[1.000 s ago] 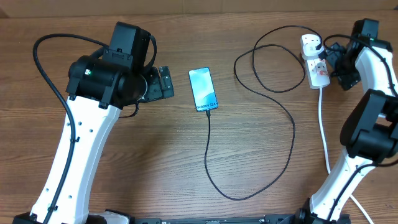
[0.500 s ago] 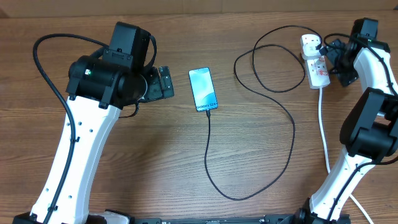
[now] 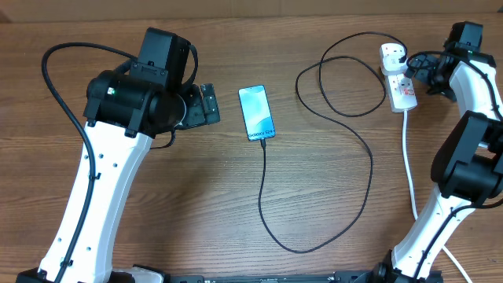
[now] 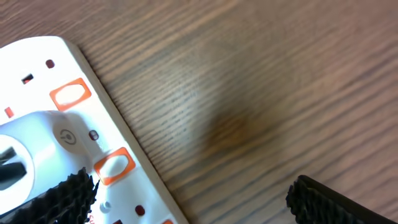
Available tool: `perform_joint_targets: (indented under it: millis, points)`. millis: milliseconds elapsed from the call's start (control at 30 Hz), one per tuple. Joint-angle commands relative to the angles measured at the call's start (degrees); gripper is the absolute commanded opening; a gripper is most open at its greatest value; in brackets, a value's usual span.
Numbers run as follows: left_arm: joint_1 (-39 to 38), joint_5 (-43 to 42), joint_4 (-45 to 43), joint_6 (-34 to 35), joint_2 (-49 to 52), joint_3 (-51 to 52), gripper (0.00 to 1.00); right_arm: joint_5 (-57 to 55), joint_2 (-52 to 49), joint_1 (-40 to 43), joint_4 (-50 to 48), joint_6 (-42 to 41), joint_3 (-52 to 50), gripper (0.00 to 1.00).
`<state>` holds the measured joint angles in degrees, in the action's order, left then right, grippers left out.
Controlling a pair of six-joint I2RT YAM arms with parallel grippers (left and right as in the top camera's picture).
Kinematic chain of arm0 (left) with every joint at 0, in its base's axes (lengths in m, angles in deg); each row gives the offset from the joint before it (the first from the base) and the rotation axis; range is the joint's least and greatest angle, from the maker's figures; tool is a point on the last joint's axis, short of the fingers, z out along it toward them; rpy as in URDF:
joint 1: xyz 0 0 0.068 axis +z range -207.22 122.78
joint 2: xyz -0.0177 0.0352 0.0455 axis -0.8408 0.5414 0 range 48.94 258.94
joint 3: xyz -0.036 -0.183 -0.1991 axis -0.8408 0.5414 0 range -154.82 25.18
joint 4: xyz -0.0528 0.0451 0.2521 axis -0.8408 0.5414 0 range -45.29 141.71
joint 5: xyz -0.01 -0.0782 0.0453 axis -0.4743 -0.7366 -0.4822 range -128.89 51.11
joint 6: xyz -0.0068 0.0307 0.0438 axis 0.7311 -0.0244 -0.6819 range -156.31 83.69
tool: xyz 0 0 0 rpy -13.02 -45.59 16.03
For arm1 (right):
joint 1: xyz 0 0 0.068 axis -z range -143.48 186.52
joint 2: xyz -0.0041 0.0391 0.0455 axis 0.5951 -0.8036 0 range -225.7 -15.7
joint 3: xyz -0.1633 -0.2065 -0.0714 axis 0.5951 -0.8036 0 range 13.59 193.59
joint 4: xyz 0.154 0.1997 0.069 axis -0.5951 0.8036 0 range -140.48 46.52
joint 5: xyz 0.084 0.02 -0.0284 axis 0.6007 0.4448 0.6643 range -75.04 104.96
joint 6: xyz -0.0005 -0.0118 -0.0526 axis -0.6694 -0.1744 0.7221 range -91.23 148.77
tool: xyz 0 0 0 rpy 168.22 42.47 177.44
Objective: Plug charger to phone and switch on socket
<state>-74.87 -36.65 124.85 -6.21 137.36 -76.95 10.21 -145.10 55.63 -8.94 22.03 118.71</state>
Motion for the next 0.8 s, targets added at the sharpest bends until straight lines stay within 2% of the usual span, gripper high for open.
perform_joint_targets:
  millis: [0,767]
  points:
    - [-0.4,0.9,0.0,1.0,0.2,0.1,1.0,-0.4,0.0,0.2,-0.9,4.7,1.0,1.0]
    - [-0.4,0.9,0.0,1.0,0.2,0.1,1.0,0.6,-2.8,0.2,-4.3,5.1,1.0,1.0]
